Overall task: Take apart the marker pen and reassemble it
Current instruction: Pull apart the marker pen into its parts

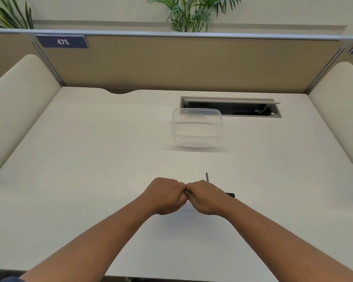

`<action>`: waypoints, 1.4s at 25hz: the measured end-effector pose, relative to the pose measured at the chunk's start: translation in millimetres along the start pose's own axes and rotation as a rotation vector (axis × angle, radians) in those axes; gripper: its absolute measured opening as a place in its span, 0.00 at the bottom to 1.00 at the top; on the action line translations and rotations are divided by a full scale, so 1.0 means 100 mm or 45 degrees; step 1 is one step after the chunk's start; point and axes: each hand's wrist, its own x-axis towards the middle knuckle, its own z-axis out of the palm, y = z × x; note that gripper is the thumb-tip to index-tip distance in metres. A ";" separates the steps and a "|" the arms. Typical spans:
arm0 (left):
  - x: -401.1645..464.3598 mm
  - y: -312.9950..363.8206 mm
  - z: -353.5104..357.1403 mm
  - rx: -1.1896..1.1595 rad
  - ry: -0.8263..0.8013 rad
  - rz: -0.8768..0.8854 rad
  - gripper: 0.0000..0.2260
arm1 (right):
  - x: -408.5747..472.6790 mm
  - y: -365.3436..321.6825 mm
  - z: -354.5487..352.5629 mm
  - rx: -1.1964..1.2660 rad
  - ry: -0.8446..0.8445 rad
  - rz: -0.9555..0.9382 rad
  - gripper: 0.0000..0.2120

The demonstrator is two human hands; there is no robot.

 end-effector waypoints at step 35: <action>-0.04 0.02 0.05 -1.729 0.281 -0.579 0.02 | 0.01 0.10 0.22 0.406 0.512 0.021 0.06</action>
